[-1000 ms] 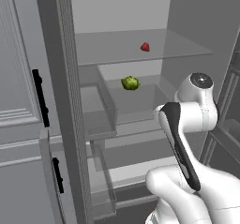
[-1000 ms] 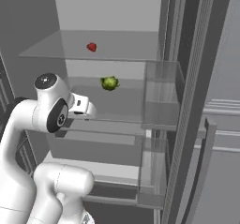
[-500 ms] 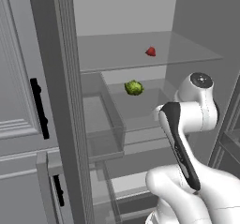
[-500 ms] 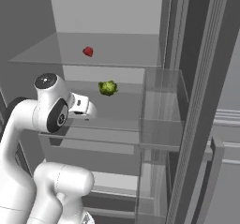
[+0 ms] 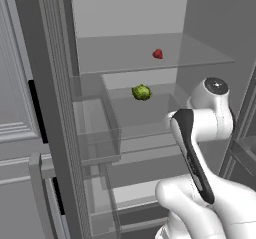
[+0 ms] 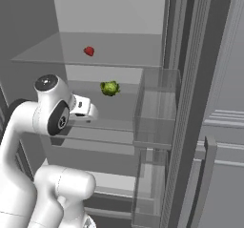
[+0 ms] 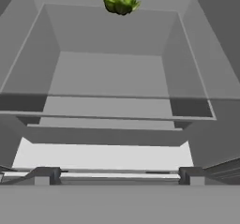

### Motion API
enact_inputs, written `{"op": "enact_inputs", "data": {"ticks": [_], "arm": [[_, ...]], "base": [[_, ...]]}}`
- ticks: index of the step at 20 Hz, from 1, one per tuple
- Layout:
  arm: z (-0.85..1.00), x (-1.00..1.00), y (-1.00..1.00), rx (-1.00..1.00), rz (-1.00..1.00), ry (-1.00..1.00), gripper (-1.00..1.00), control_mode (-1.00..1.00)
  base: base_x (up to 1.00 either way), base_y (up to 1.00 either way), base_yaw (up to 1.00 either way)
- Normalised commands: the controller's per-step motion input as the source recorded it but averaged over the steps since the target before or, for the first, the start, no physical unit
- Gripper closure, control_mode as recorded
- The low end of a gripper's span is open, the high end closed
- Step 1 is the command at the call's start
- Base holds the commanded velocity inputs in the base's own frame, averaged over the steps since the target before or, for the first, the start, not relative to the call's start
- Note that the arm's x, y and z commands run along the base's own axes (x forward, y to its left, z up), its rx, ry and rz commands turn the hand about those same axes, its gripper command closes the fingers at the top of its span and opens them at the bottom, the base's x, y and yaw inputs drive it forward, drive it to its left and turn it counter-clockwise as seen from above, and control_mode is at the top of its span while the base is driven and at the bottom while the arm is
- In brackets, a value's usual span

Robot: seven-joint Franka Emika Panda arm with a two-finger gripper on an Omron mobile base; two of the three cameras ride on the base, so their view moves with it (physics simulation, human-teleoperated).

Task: Take the strawberry from the fridge and place it on top of the pancake, located on the dining counter.

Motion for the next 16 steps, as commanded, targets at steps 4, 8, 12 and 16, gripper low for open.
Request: {"op": "enact_inputs", "data": {"ticks": [4,8,12,16], "arm": [[0.52,0.0,0.01,0.0,0.04,-0.3,-1.0,-1.0],[0.94,0.0,0.12,-0.06,0.03,-0.22,-1.0,-1.0],[1.0,0.0,0.22,-0.12,0.0,-0.12,-1.0,-1.0],[0.96,0.0,0.15,-0.09,0.0,-0.14,-1.0,-1.0]], "base": [[0.0,0.0,0.0],[0.0,0.0,0.0],[0.0,0.0,0.0],[0.0,0.0,0.0]]}}
